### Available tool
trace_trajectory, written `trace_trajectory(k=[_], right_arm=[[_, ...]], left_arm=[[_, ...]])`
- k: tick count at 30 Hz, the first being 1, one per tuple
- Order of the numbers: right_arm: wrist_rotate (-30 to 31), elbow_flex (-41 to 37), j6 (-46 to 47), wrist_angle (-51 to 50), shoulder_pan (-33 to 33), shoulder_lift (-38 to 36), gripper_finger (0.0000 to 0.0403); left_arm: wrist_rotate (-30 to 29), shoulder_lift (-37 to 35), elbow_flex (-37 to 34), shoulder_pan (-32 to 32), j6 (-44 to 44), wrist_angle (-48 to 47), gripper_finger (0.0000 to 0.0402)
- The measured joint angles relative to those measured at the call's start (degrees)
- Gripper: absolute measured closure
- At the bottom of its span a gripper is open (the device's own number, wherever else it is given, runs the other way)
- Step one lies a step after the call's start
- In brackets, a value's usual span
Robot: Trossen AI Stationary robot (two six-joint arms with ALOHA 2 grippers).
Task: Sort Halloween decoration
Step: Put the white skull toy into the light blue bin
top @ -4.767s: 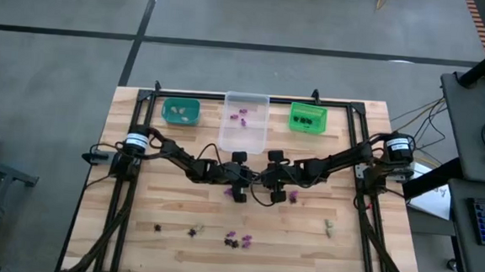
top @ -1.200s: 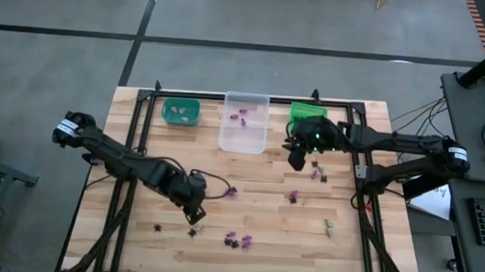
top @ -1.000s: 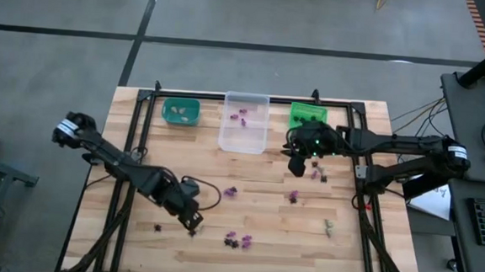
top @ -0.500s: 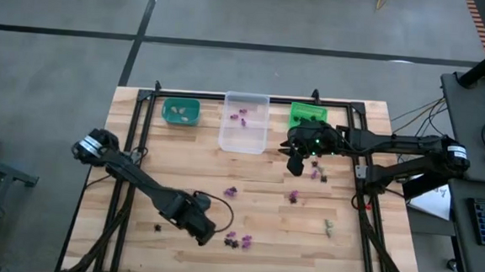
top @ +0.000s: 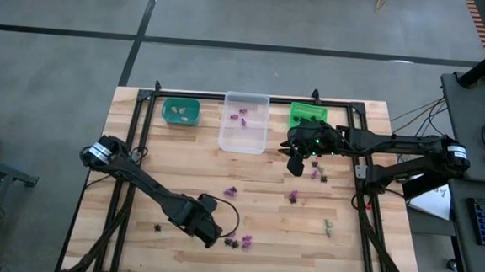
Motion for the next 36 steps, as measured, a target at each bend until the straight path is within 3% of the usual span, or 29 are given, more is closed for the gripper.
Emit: trace_trajectory(k=[7, 28, 32, 36], right_arm=[[0.0, 0.0, 0.2, -0.8, 0.0, 0.0, 0.031], [0.0, 0.0, 0.7, -1.3, 0.0, 0.0, 0.0313], [0.0, 0.0, 0.7, -1.4, 0.0, 0.0, 0.0317], [0.0, 0.0, 0.7, -1.3, 0.0, 0.0, 0.0313]], left_arm=[[-1.4, 0.1, -3.1, -0.4, -2.3, 2.8, 0.023], [-0.4, 0.0, -13.5, -0.9, -6.0, 18.1, 0.0228], [-0.4, -0.1, -13.8, -0.9, -6.3, 18.2, 0.024], [-0.4, -0.1, -13.9, -0.9, -6.4, 17.9, 0.0279]])
